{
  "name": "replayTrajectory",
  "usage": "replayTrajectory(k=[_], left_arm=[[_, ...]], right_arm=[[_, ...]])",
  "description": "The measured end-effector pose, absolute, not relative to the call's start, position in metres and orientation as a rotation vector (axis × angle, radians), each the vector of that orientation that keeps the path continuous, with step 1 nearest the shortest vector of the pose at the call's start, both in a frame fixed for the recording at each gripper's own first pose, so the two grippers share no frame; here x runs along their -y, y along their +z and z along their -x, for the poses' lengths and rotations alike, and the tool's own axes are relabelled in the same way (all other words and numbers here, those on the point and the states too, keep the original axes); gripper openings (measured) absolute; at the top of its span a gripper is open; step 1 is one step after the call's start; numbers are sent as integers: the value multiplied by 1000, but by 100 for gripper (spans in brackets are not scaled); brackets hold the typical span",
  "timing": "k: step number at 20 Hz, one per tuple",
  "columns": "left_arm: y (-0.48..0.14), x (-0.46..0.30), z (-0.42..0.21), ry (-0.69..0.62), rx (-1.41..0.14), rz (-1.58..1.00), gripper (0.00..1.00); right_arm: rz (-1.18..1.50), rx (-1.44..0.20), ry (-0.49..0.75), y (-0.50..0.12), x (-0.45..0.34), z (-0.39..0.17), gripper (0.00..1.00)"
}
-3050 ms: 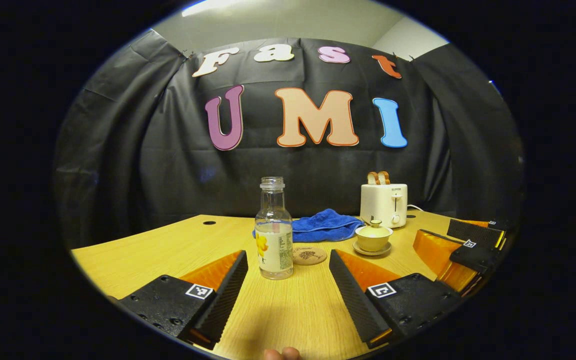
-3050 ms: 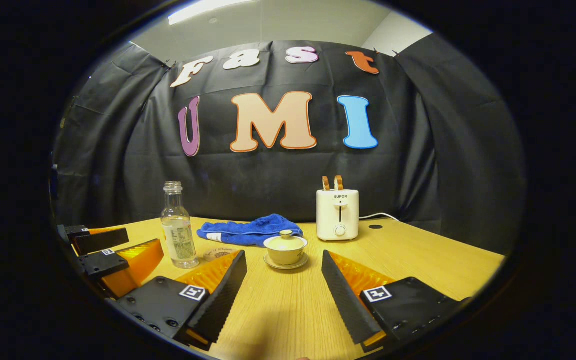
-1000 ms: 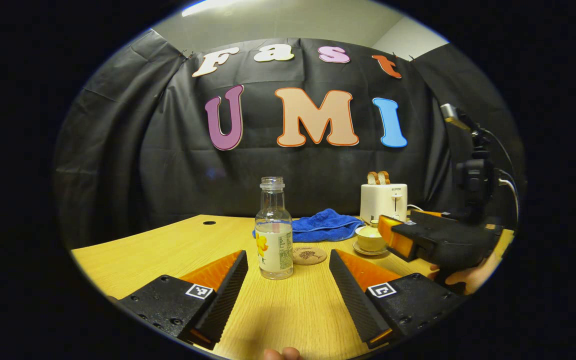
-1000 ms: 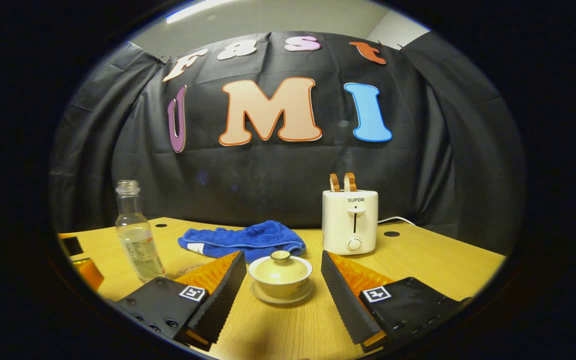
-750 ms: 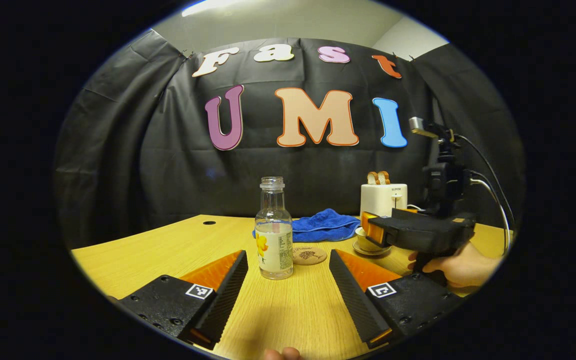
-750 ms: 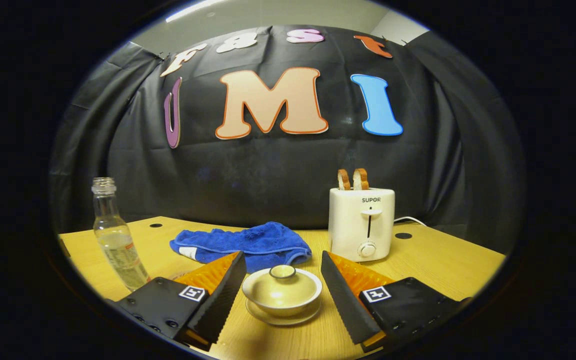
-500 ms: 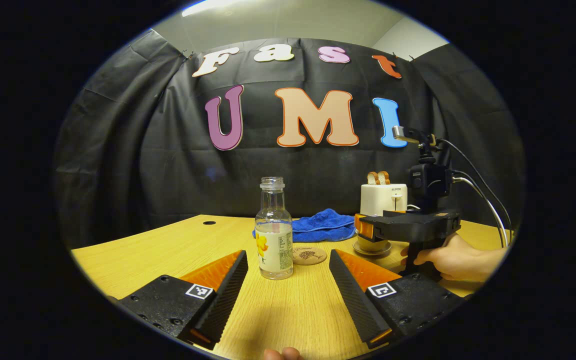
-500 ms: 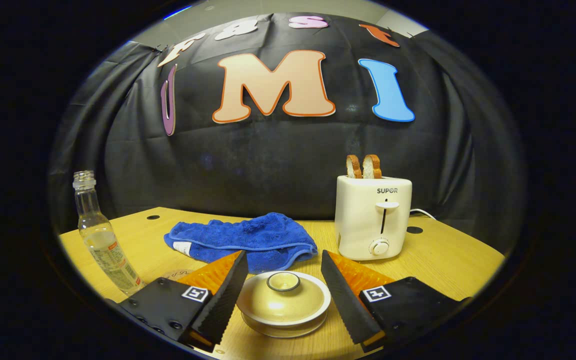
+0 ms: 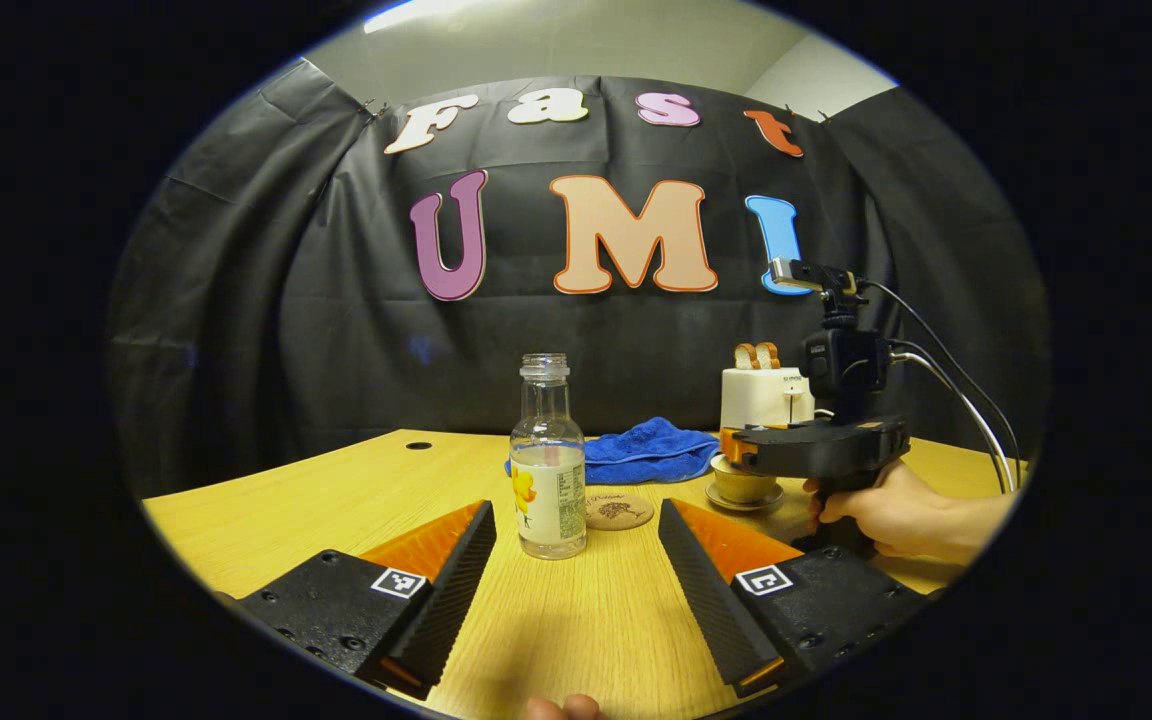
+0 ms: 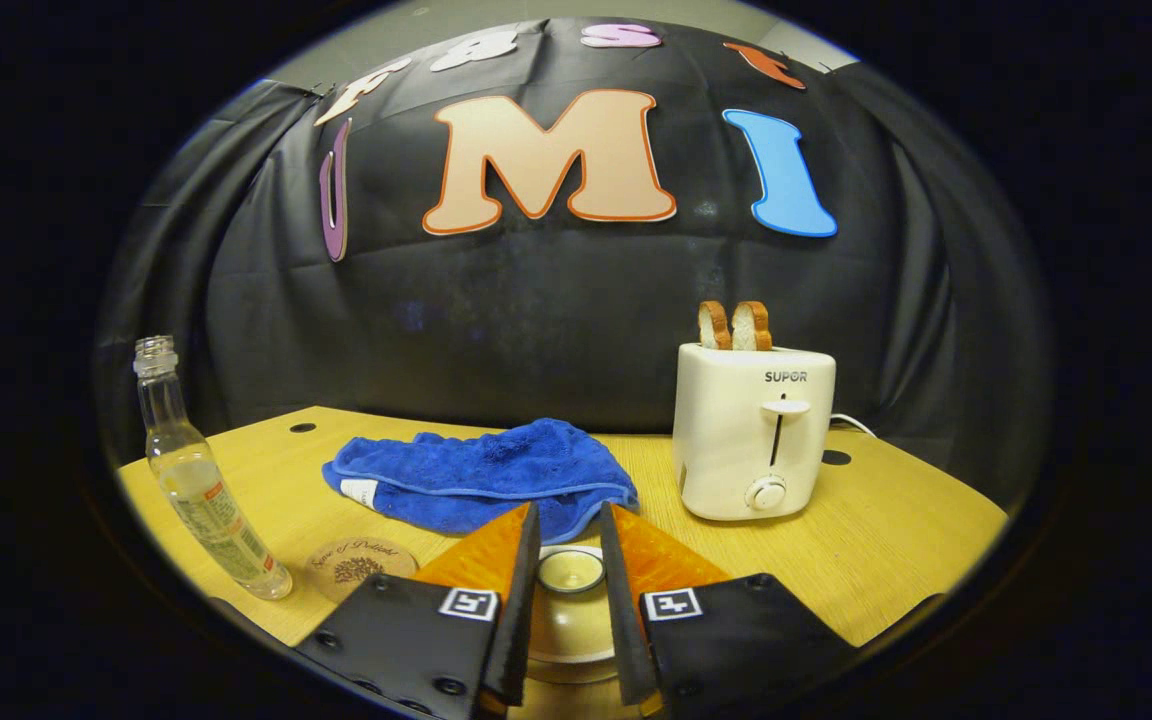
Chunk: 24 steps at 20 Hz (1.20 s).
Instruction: Open the teacup lid with one hand, grasp the water bottle and pour water into the teacup with the other hand; after pouring, place the water bottle on the coaster and then close the teacup lid.
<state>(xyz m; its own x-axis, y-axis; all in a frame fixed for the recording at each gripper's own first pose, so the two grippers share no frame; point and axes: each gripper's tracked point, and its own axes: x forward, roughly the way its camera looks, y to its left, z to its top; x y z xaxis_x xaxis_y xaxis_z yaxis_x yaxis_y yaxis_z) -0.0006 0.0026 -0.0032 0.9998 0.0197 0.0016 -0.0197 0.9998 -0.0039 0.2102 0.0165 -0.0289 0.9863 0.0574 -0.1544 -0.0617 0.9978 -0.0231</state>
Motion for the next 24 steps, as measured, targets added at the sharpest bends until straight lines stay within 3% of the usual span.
replayTrajectory(k=[1,3,4,6,8,11,12,18,24], left_arm=[[-4,-2,1,19,1,3,96],[-4,-2,1,19,1,3,96],[-3,-2,1,19,2,4,96],[-4,-2,1,20,1,3,96],[-3,-3,1,19,1,4,96],[-4,-2,1,20,1,4,96],[-3,-2,1,20,1,4,96],[-4,-2,1,21,1,4,96],[-4,-9,3,55,-3,4,96]], right_arm=[[30,-151,63,-29,-18,-211,35],[35,-152,64,-28,-18,-210,46],[36,-151,61,-29,-18,-211,40],[40,-159,64,-32,-19,-211,40],[44,-155,61,-29,-18,-211,34],[50,-151,65,-28,-19,-211,34],[51,-150,70,-28,-20,-210,27],[10,-27,122,-8,-23,-201,27],[2,-23,145,-7,-21,-184,27]])
